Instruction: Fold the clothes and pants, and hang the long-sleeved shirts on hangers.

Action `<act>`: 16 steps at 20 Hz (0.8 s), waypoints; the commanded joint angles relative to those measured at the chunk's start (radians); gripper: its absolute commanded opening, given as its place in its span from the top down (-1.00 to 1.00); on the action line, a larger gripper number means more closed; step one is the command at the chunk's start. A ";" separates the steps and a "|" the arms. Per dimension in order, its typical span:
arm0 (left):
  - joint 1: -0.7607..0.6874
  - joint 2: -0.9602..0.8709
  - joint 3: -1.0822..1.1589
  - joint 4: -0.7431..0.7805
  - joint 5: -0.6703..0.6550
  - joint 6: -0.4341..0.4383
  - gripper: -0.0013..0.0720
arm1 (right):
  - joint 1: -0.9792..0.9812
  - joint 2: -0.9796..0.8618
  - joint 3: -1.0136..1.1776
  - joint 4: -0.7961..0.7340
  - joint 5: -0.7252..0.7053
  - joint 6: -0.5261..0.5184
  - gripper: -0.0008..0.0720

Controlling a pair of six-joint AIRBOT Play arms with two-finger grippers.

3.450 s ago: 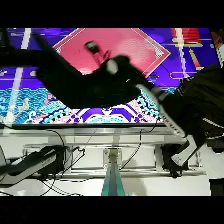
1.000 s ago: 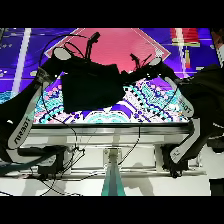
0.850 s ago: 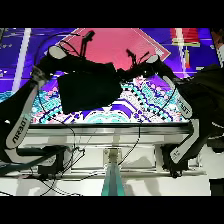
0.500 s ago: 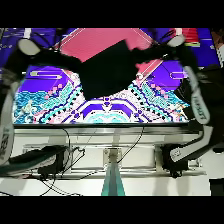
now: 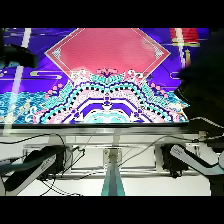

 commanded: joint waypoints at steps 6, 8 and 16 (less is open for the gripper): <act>0.005 0.024 0.000 0.032 0.002 -0.014 0.88 | -0.637 0.172 0.000 -0.195 0.167 0.150 0.92; 0.005 0.024 0.000 0.032 0.002 -0.014 0.88 | -0.667 0.169 -0.013 -0.111 0.171 0.156 -0.70; 0.005 0.024 0.000 0.032 0.002 -0.014 0.88 | -0.356 0.117 -0.014 0.067 0.129 -0.008 -0.31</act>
